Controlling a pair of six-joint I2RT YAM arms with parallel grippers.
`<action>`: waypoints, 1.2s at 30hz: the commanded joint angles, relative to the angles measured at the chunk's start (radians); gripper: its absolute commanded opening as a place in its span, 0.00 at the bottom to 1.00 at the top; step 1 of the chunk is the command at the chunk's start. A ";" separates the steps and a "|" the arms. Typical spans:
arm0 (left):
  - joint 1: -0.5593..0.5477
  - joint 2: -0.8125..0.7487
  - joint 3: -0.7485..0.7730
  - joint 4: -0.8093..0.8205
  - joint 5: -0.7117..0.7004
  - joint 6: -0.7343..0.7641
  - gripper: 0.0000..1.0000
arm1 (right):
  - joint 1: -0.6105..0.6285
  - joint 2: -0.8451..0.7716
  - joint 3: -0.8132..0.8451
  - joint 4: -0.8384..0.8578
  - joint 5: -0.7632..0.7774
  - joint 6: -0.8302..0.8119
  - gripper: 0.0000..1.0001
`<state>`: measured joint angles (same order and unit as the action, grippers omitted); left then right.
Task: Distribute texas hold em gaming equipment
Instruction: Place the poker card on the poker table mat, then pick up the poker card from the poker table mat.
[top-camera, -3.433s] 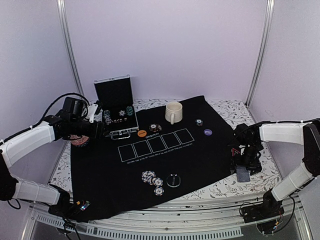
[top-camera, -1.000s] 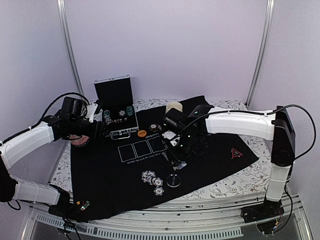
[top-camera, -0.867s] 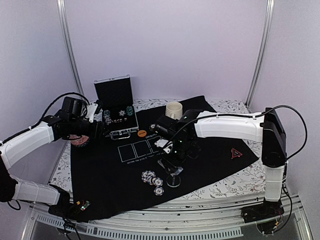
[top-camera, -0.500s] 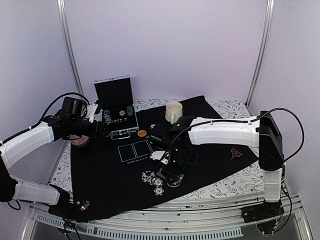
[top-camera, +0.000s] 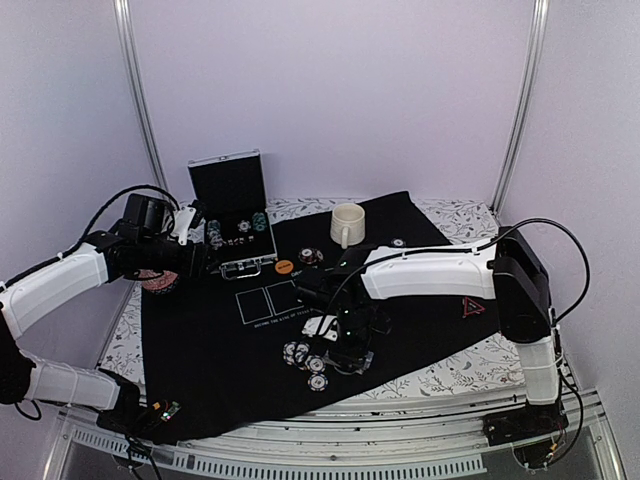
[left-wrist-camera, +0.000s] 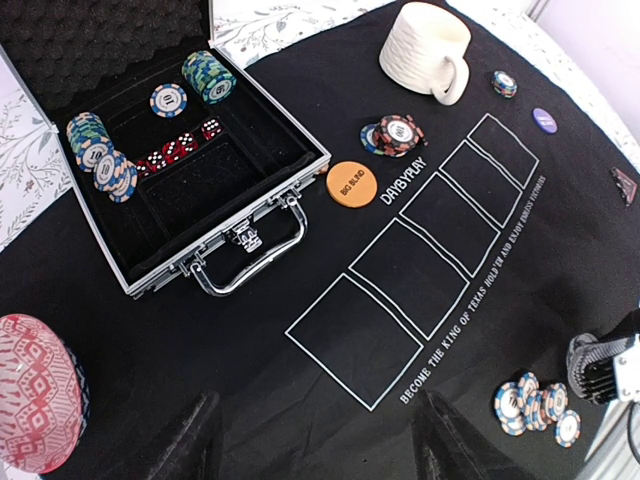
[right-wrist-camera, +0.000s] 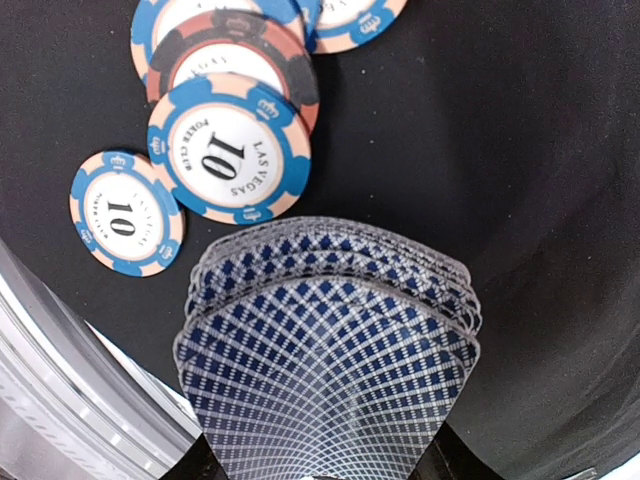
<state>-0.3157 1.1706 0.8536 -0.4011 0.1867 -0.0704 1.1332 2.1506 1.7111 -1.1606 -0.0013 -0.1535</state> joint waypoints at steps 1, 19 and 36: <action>0.007 -0.007 -0.011 0.019 0.001 0.016 0.67 | 0.008 0.044 0.019 0.012 0.032 -0.042 0.42; 0.006 -0.015 -0.014 0.035 0.042 0.024 0.67 | 0.014 -0.023 0.025 0.059 0.063 -0.034 0.99; -0.339 -0.074 0.028 0.241 0.344 0.295 0.95 | -0.009 -0.666 -0.365 0.599 0.086 0.205 0.99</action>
<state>-0.4950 1.0584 0.8268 -0.1928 0.4320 0.0380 1.1557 1.6581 1.4918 -0.7765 0.0246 -0.0906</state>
